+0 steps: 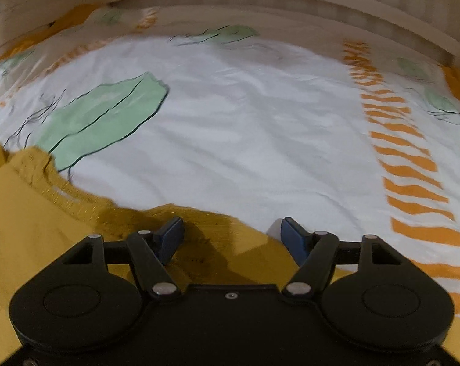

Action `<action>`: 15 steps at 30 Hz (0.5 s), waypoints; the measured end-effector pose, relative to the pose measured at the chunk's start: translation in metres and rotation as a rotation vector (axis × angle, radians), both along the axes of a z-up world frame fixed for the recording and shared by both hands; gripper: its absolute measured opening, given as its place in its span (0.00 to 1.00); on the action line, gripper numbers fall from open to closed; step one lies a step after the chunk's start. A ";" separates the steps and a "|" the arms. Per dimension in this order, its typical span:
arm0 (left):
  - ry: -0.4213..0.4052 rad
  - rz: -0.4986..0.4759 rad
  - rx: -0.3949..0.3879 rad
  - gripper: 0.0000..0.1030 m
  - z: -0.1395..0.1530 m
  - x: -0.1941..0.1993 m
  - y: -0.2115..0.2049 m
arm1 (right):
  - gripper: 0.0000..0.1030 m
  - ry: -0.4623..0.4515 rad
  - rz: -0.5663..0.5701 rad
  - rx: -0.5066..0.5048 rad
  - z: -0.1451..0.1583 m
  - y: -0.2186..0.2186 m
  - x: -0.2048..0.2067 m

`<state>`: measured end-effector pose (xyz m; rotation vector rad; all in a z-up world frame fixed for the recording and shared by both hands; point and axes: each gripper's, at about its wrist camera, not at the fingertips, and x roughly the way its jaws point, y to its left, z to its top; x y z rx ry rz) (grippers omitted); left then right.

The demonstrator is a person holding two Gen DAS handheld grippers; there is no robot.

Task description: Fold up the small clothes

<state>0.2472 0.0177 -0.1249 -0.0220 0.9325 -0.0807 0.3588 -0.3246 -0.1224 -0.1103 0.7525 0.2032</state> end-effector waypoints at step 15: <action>0.005 0.004 0.003 1.00 -0.001 0.001 0.000 | 0.42 -0.004 -0.146 0.111 0.006 -0.019 -0.002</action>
